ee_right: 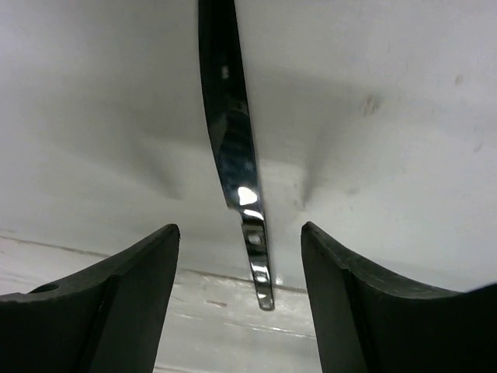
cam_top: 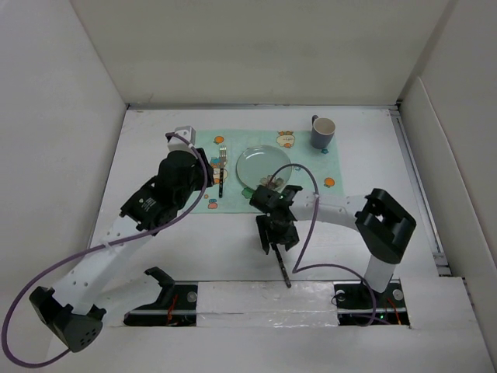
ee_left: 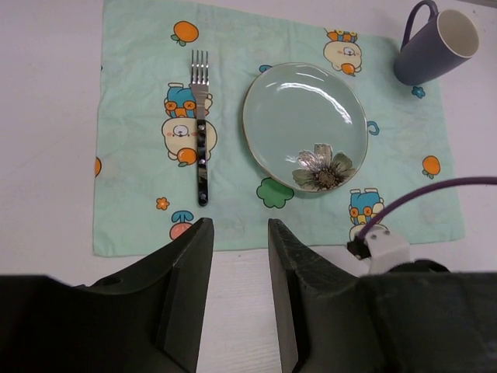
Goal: Set the dinner table for one person
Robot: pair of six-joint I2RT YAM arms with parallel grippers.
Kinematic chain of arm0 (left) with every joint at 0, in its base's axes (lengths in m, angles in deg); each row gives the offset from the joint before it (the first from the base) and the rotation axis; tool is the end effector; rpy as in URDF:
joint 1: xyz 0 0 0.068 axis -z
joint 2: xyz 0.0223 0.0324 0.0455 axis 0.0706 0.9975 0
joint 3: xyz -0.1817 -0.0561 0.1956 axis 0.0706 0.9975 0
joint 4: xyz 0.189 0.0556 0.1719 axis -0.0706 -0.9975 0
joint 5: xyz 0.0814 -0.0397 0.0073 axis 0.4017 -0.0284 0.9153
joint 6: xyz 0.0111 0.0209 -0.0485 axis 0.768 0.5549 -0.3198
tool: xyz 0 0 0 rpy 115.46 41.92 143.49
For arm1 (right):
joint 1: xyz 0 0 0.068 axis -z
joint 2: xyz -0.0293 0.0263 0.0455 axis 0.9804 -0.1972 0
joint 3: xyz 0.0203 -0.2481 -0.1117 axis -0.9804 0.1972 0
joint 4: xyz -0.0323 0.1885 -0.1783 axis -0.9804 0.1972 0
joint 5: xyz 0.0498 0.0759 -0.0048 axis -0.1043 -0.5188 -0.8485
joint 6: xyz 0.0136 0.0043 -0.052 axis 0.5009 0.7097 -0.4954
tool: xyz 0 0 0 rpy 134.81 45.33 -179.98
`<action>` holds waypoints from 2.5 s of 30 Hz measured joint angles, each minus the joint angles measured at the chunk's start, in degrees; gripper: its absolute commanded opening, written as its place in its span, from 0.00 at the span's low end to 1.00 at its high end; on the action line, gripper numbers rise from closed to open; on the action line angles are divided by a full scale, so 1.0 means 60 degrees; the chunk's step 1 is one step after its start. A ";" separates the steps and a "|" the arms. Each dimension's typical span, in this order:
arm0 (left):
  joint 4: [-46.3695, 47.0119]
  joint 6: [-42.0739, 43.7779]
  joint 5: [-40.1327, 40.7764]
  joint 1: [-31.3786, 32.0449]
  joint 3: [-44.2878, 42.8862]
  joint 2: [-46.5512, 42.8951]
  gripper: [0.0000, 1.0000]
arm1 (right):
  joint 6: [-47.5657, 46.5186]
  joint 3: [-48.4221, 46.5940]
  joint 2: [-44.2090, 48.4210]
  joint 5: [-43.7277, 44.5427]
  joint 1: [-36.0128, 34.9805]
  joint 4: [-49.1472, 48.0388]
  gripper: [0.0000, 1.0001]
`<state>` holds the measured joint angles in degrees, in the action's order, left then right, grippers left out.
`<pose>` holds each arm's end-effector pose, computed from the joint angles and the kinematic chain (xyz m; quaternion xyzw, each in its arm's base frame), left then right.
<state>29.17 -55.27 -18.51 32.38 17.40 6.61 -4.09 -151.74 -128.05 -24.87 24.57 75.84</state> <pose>0.1734 -0.1136 0.3758 -0.0162 0.8065 -0.1798 0.5630 0.1890 0.2654 0.1702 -0.0954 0.9934 0.0634 0.0058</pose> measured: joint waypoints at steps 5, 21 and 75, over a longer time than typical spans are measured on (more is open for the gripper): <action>0.0000 0.0080 0.0080 0.0000 -0.0036 0.0266 0.31 | 0.0117 0.1231 0.1031 0.0142 -0.0743 -0.0007 0.50; 0.0069 0.0357 0.0423 0.0000 -0.0714 0.0958 0.31 | 0.0463 0.1020 0.2160 0.0627 -0.2339 0.0790 0.00; -0.0073 0.0106 0.0149 -0.0095 -0.1432 0.1461 0.32 | -0.4073 -0.4506 -0.3213 0.0889 0.5767 0.0171 0.20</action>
<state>28.73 -54.64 -17.61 31.81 8.81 15.38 -28.52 -178.78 -147.33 -19.54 59.17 76.86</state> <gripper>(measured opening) 0.316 0.170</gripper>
